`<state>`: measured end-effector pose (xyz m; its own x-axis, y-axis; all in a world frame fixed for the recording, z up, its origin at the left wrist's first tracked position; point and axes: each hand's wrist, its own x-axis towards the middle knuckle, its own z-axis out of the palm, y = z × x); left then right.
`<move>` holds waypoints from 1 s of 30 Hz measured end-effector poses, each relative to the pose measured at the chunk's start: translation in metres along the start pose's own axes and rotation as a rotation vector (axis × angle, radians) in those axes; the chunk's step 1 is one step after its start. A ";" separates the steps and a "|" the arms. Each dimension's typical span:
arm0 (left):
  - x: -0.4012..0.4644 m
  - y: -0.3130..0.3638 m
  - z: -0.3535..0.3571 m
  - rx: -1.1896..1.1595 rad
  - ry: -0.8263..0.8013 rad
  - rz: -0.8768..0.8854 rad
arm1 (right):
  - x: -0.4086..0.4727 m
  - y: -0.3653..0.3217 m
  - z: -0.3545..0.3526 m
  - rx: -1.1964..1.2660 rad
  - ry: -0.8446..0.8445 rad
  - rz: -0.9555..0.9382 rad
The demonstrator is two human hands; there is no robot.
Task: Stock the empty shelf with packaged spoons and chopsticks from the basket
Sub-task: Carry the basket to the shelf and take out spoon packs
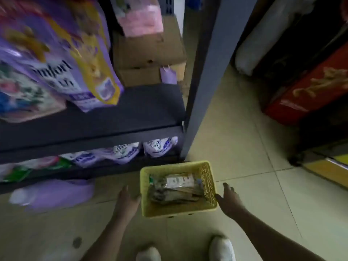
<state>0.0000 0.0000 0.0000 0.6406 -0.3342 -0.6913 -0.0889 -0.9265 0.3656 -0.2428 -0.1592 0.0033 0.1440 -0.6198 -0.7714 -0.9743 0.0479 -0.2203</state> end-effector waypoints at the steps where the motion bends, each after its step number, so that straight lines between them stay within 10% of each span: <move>1: 0.018 -0.007 0.016 -0.022 -0.012 -0.018 | 0.017 0.002 0.010 0.030 0.010 0.018; 13: 0.079 -0.026 0.071 -0.256 -0.015 -0.101 | 0.110 0.013 0.042 -0.010 0.106 -0.009; 30: -0.295 -0.032 -0.192 -0.237 0.427 -0.194 | -0.236 -0.151 -0.151 -0.376 -0.061 -0.550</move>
<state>-0.0396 0.1618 0.3123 0.8863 -0.0143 -0.4628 0.2055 -0.8835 0.4209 -0.1555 -0.1382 0.3087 0.6361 -0.4301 -0.6406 -0.7485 -0.5456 -0.3769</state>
